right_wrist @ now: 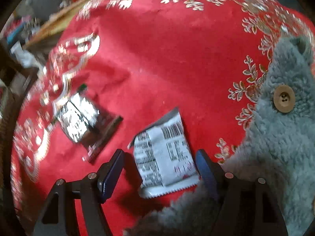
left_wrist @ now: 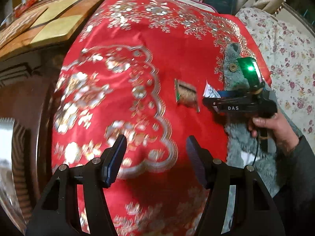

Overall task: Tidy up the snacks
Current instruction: 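Grasp the brown wrapped cake with the left gripper while the right grasps the silver sachet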

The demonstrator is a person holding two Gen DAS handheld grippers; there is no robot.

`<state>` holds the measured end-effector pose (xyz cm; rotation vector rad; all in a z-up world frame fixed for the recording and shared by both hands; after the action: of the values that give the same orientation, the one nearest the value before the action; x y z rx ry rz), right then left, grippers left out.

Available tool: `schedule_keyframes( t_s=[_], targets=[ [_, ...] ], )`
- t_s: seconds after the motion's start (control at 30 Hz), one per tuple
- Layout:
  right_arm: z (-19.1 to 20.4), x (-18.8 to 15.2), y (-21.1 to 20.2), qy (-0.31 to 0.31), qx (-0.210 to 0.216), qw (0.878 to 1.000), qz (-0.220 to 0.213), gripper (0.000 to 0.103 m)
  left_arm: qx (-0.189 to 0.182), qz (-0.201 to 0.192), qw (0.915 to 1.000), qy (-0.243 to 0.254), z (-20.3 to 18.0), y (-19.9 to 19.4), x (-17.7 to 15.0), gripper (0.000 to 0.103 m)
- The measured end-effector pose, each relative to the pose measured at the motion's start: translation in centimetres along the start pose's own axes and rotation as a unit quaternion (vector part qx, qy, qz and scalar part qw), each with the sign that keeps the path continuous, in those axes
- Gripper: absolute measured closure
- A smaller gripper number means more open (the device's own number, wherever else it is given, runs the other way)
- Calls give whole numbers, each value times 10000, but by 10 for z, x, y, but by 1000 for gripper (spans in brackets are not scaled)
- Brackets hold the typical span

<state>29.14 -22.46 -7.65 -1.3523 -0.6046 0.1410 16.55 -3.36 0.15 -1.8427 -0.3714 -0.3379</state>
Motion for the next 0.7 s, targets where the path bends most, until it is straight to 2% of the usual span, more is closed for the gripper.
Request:
schedule_keyframes(
  t_s=[0.07, 0.2, 0.27, 0.4, 0.7],
  targets=[
    [0, 2, -3, -1, 71, 9999, -135, 53, -54, 93, 9999, 52, -10, 14, 11, 40],
    [-3, -8, -6, 141, 119, 9997, -179, 54, -204, 221, 9995, 54, -29, 38, 31, 40],
    [-9, -11, -14, 179, 24, 9992, -358, 54, -165, 244, 9993, 213, -40, 51, 40, 40],
    [-22, -11, -27, 525, 109, 9962, -681, 54, -144, 398, 9979, 486, -61, 80, 52, 40],
    [-32, -15, -21, 655, 334, 9950, -671, 54, 103, 707, 9952, 664, -76, 131, 64, 40]
  ],
)
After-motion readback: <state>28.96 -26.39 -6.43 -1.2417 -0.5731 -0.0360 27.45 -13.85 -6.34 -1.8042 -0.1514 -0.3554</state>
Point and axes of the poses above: each gripper's, at about its wrist camera, not at the fingertips, and y roughly the way its jaws point, z to its left, x to its top, the point moved 10 cm from there along y, roughly the way its jaws point, and after that the axes turned 4 degrees about -y, right-handed, at the moved point
